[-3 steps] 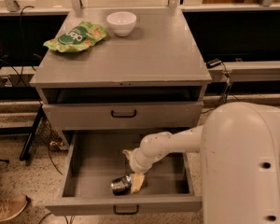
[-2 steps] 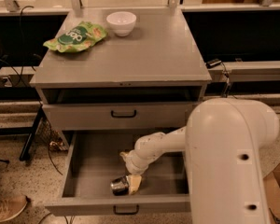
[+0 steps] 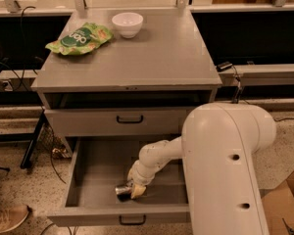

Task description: Pick redbull can from middle drawer and place on counter

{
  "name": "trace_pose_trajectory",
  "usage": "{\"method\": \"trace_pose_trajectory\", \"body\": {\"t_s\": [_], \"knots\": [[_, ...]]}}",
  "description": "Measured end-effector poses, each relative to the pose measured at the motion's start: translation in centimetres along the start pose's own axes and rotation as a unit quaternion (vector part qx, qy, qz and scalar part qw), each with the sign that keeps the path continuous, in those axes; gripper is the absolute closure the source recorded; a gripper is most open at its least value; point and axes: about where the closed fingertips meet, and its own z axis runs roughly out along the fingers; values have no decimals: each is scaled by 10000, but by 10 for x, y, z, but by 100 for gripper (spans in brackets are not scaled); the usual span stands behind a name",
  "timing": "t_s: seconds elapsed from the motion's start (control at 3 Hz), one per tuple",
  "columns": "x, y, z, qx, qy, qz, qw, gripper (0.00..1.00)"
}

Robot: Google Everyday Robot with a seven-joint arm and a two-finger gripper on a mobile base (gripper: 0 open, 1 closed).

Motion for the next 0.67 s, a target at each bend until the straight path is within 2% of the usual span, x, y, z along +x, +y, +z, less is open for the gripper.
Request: {"method": "trace_pose_trajectory", "body": {"t_s": [0.33, 0.67], "knots": [[10, 8, -12, 13, -114, 226, 9997, 73], [18, 29, -63, 225, -374, 418, 9982, 96]]}}
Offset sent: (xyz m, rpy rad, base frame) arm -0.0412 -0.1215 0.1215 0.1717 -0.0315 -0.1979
